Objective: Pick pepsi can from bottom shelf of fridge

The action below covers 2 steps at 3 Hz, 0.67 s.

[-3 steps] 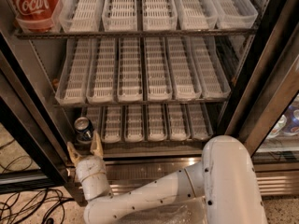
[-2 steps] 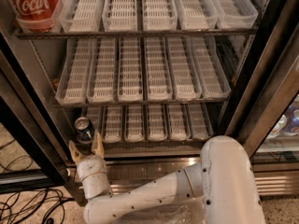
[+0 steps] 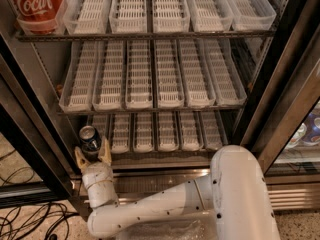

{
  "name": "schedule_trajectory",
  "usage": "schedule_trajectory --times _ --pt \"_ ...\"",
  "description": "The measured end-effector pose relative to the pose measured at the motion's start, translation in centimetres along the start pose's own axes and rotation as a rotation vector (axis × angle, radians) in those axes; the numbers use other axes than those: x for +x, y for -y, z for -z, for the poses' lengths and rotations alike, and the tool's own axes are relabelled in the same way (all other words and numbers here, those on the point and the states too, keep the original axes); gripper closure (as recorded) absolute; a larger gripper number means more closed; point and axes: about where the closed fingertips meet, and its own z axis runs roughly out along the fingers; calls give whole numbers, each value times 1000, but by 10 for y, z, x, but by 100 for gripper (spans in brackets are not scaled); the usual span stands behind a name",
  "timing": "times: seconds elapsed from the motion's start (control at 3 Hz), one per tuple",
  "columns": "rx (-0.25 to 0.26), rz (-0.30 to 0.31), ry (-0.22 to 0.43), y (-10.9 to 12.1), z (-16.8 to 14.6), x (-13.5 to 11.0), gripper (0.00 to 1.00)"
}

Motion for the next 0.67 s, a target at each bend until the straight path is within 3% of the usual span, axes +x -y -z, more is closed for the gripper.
schedule_trajectory --times 0.67 --pt "10 0 -42 0 -13 18 36"
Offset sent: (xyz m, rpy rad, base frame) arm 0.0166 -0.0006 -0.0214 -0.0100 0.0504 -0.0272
